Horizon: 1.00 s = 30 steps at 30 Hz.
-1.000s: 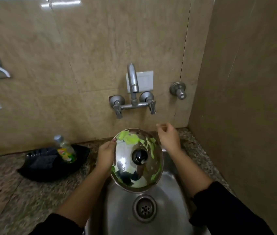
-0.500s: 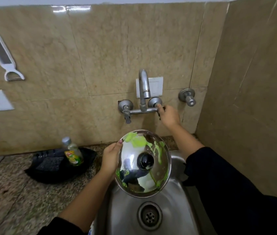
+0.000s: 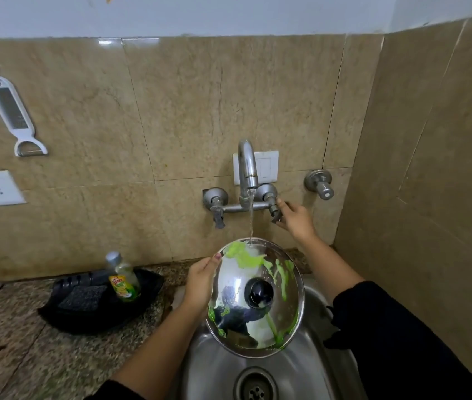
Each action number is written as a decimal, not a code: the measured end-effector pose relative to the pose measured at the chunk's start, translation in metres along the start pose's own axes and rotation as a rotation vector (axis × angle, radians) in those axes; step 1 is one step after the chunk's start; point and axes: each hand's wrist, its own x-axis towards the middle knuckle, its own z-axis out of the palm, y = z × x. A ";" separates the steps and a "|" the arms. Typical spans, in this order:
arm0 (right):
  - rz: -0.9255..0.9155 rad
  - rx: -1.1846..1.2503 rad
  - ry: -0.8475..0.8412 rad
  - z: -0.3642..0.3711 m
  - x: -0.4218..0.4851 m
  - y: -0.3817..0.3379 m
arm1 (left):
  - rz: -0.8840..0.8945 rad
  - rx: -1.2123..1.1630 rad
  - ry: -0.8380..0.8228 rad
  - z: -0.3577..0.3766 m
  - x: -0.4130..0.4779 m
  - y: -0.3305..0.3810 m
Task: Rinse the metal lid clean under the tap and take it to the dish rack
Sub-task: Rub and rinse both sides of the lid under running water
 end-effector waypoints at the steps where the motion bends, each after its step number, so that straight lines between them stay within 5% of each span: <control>1: -0.011 -0.024 0.017 0.000 -0.004 0.000 | 0.001 -0.007 -0.004 0.000 0.001 0.000; 6: -0.038 -0.256 0.215 0.006 -0.059 0.003 | -0.005 -0.008 0.002 0.005 -0.002 0.003; 14: -0.570 -1.055 -0.326 0.040 -0.120 0.052 | 0.030 -0.039 -0.021 0.016 0.000 0.004; 16: -0.606 -1.074 -0.363 0.034 -0.120 0.054 | 0.029 -0.035 -0.020 0.015 0.001 0.005; 20: -0.351 -0.976 -0.260 0.014 -0.117 0.053 | 0.017 -0.016 -0.018 0.012 0.002 0.005; 24: -0.578 -1.042 -0.439 0.024 -0.127 0.047 | 0.024 -0.018 -0.022 0.014 -0.001 0.004; 27: -0.391 -0.953 -0.234 0.015 -0.117 0.045 | 0.009 -0.051 -0.023 0.013 -0.002 0.002; 30: -0.498 -1.004 -0.375 0.022 -0.130 0.047 | 0.017 -0.081 0.005 0.013 -0.001 0.001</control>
